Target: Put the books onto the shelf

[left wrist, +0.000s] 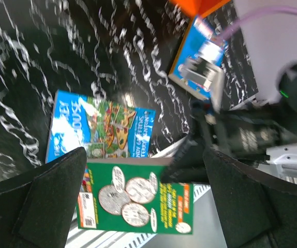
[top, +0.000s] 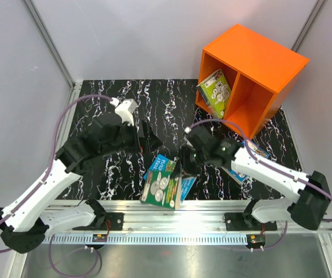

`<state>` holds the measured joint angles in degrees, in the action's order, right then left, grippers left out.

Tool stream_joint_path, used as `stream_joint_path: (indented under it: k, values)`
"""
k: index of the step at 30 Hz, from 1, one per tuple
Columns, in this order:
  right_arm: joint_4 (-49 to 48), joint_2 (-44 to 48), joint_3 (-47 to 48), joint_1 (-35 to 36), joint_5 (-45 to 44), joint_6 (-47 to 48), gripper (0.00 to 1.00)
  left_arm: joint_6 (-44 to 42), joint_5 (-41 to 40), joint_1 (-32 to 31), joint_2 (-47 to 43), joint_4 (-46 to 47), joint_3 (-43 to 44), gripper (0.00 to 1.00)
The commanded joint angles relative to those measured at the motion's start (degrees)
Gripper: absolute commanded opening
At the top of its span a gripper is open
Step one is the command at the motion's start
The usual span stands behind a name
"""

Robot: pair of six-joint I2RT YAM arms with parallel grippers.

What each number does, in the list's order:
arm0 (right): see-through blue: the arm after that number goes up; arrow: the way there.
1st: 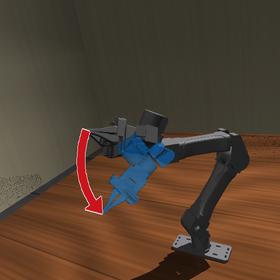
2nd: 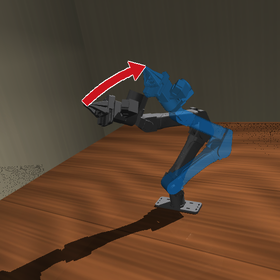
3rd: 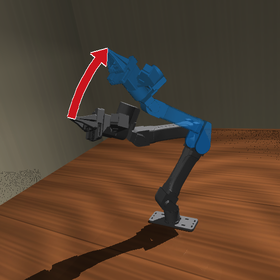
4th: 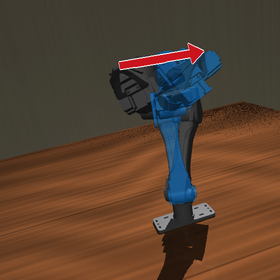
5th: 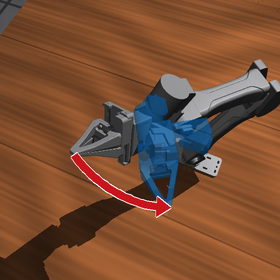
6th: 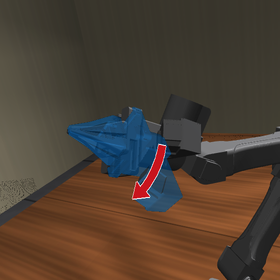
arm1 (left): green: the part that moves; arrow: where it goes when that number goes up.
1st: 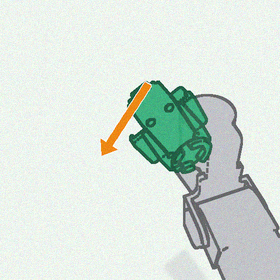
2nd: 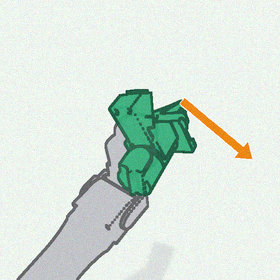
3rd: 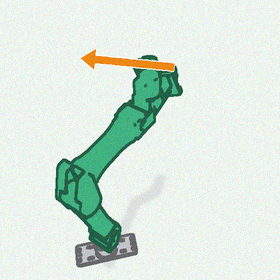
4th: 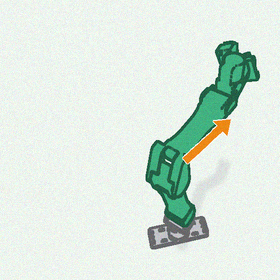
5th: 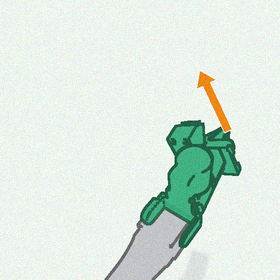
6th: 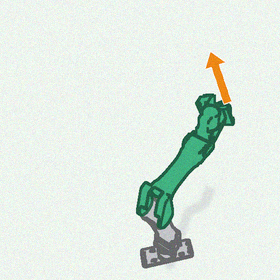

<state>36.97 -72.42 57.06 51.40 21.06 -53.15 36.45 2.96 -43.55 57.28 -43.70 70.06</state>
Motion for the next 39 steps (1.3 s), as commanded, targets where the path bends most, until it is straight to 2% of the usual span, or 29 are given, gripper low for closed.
stream_joint_path:
  k: [1,3,4,9,11,14,24,27,28,31,32,35,38,39]
  values:
    - [8.1,-5.1,12.3,-4.4,0.0,4.4,0.0,-5.7,-9.4,-5.2,3.5,-9.0,7.4,0.99]
    - [9.1,-7.4,16.7,-6.2,0.7,5.6,0.0,-5.6,-12.4,-9.0,5.6,-11.3,12.0,0.99]
    - [10.2,-9.7,18.1,-7.0,1.0,5.9,0.0,-5.2,-16.3,-12.9,7.6,-12.3,13.3,0.99]
    - [13.5,-15.2,26.2,-10.7,2.9,8.3,0.0,-3.2,-28.7,-24.1,15.5,-19.8,19.7,0.99]
    - [14.5,-17.1,28.0,-10.9,3.6,9.2,0.0,-3.3,-30.5,-26.3,19.3,-20.7,20.8,0.99]
    - [15.6,-18.6,30.3,-11.2,4.5,9.5,0.0,-3.6,-32.9,-28.6,23.9,-22.3,22.4,0.99]
    - [16.7,-18.5,33.2,-14.7,9.1,7.3,0.0,-6.3,-34.6,-28.9,33.9,-24.4,21.8,0.98]
    - [18.2,-18.6,34.1,-15.3,10.1,8.1,0.0,-7.1,-34.3,-28.9,34.9,-23.9,21.8,0.82]
    - [18.6,-18.7,34.2,-15.6,10.2,8.5,0.0,-7.4,-34.5,-28.9,35.7,-24.1,21.9,0.7]
    - [19.6,-18.6,34.2,-16.4,10.8,9.2,0.0,-8.2,-36.1,-28.9,37.8,-25.1,23.5,0.49]
    - [19.8,-18.7,34.2,-16.9,11.0,9.2,0.0,-8.6,-36.6,-28.8,38.3,-25.7,24.1,0.35]
    - [20.4,-18.8,34.2,-17.8,11.7,9.7,0.0,-9.9,-37.9,-28.9,39.8,-26.0,26.2,0.15]
    - [20.8,-18.9,34.4,-18.3,12.1,10.3,0.0,-11.3,-38.1,-28.9,40.5,-25.4,28.5,0.0]
    - [21.2,-18.8,34.6,-19.0,12.2,10.4,0.0,-12.2,-38.2,-28.8,40.5,-25.3,29.0,0.0]
